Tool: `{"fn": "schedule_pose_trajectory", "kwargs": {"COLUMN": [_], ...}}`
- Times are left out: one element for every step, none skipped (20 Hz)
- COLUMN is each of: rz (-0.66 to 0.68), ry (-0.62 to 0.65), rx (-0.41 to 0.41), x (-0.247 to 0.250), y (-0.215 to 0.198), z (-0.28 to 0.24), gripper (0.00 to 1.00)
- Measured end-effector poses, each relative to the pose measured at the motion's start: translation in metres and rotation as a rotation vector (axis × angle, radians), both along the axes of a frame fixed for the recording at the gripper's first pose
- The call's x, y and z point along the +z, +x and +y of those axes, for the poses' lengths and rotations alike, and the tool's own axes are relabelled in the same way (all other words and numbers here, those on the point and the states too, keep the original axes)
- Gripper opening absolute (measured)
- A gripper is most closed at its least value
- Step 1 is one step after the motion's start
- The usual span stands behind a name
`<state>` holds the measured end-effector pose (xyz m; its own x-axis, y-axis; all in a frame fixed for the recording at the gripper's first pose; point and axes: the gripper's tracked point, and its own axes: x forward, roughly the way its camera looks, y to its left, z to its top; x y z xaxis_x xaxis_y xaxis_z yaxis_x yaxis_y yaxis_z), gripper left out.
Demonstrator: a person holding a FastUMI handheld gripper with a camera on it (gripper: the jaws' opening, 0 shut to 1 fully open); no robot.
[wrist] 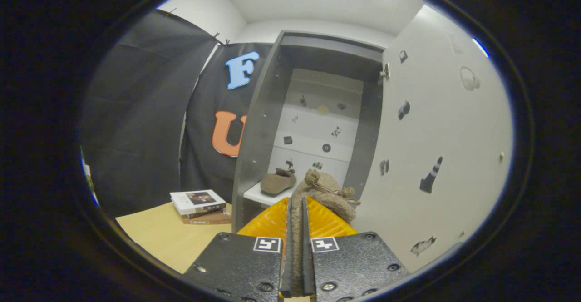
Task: Open the shoe cabinet door, grab the shoes and put them into the shoe cabinet, then close the shoe cabinet door.
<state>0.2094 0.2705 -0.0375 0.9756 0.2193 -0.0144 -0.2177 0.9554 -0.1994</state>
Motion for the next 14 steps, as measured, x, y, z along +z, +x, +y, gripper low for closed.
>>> {"fn": "schedule_pose_trajectory", "kwargs": {"rz": [-0.005,-0.001,0.007,0.014,0.024,0.033,0.043,0.05,0.055,0.06,0.065,0.072,0.083,0.095], "ry": [-0.004,-0.004,-0.004,-0.001,0.006,0.017,0.028,0.035,0.038,0.041,0.044,0.047,0.045,0.045], "rx": [-0.013,-0.019,-0.024,-0.025,-0.029,-0.031,-0.033,-0.037,-0.045,-0.058,-0.067,-0.078,-0.083,-0.086], "x": [0.008,0.014,0.016,0.019,0.02,0.021,0.021,0.019,0.018,0.017,0.015,0.012,0.006,0.0], "y": [0.008,0.016,0.025,0.034,0.043,0.052,0.061,0.07,0.084,0.096,0.108,0.12,0.135,0.149], "z": [-0.001,0.001,0.003,0.004,0.005,0.006,0.007,0.007,0.006,0.005,0.004,0.003,0.003,0.003], "gripper": [0.11,0.11,0.11,0.11,0.11,0.11,0.11,0.11,0.11,0.11,0.11,0.11,0.11,0.11]}}
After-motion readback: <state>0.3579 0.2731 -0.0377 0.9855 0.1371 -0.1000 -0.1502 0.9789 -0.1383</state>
